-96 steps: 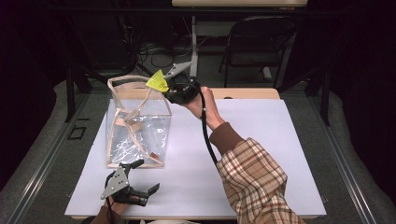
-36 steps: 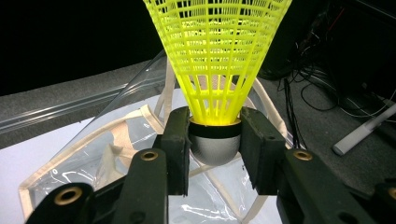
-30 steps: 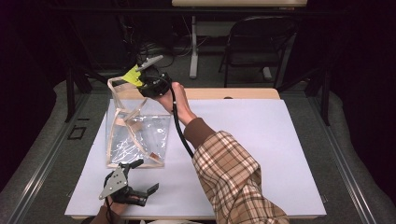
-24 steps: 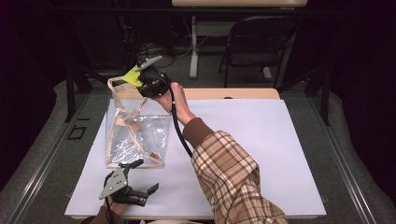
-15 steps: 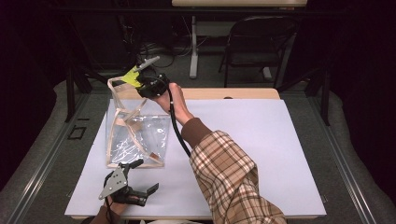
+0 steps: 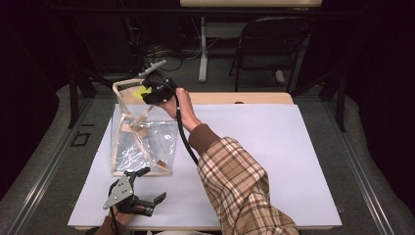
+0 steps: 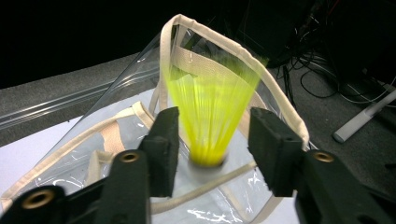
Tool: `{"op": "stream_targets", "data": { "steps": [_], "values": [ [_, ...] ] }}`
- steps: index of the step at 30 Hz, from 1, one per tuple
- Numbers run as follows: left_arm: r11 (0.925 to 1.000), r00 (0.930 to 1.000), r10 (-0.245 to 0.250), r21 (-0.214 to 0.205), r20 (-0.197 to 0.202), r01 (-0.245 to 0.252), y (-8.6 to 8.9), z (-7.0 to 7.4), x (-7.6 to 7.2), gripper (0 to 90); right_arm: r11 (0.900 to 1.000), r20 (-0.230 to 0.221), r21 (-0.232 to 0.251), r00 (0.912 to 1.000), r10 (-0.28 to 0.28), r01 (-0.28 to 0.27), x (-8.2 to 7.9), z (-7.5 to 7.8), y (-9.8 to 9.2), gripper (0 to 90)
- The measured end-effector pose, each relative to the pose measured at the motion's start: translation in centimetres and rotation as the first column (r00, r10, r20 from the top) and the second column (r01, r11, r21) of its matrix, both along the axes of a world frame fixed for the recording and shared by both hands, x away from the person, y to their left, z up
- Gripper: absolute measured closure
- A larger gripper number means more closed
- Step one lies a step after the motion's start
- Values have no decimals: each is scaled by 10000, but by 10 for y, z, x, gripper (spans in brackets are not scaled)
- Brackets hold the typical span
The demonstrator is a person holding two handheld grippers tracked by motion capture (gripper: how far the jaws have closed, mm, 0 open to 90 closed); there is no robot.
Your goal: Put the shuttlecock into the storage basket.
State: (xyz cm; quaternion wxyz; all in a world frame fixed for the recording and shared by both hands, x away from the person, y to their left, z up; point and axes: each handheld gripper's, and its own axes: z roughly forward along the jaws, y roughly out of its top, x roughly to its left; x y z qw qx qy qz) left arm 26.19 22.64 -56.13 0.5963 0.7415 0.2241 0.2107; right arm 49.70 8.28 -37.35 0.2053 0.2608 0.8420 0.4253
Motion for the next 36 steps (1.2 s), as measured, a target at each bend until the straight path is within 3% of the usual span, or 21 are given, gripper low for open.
{"op": "stream_targets", "data": {
  "steps": [12, 19, 36],
  "values": [
    [10000, 10000, -44, 47, -11, 44, -2, 0, 1, 0, 9997, -185, 235, 9998, 6, -1, -8, 10, -34, 253],
    [10000, 10000, -24, 77, -20, 24, -3, 0, 2, 0, 9998, -298, 161, 9995, 143, -138, -14, 8, -48, 159],
    [9999, 10000, 36, 120, -59, -35, -4, 0, 3, 0, 9983, -489, 27, 9971, 580, -579, -30, 3, -73, 72]
  ]
}}
